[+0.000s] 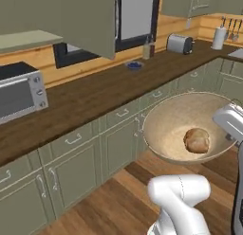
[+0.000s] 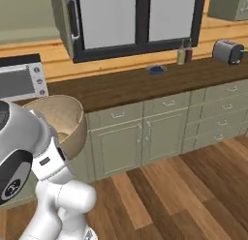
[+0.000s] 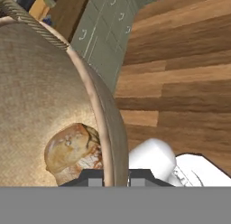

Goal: Open the cabinet, pick up the bread from the cabinet and place it in the basket. Then move the basket to the dining counter.

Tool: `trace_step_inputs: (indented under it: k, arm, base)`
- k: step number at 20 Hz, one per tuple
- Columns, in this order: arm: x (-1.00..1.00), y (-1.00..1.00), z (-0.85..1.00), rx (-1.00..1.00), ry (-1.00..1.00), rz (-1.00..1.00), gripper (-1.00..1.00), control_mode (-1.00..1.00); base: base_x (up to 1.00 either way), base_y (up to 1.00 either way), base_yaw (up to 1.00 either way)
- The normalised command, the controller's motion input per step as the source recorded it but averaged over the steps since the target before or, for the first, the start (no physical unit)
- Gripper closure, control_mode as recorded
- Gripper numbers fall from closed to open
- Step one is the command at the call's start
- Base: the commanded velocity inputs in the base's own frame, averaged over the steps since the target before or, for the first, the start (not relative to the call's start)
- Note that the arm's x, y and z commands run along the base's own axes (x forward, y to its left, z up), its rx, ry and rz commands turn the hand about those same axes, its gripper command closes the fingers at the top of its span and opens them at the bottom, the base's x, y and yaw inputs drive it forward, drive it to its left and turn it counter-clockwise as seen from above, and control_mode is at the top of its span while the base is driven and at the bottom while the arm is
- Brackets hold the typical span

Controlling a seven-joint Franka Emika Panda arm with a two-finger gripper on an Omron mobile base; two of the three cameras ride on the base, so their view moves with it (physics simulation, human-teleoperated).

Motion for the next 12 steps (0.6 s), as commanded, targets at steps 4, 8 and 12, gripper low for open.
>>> trace_step_inputs:
  k: [4, 8, 12]
  arm:
    - [0.00, 0.00, 0.00, 0.00, 0.00, 0.00, 1.00, 1.00]
    - [0.00, 0.00, 0.00, 0.00, 0.00, 0.00, 1.00, 1.00]
    - [0.00, 0.00, 0.00, 0.00, 0.00, 0.00, 1.00, 1.00]
  base:
    - [0.00, 0.00, -0.89]
    - [0.01, 0.00, -0.87]
    - [0.01, 0.00, -0.84]
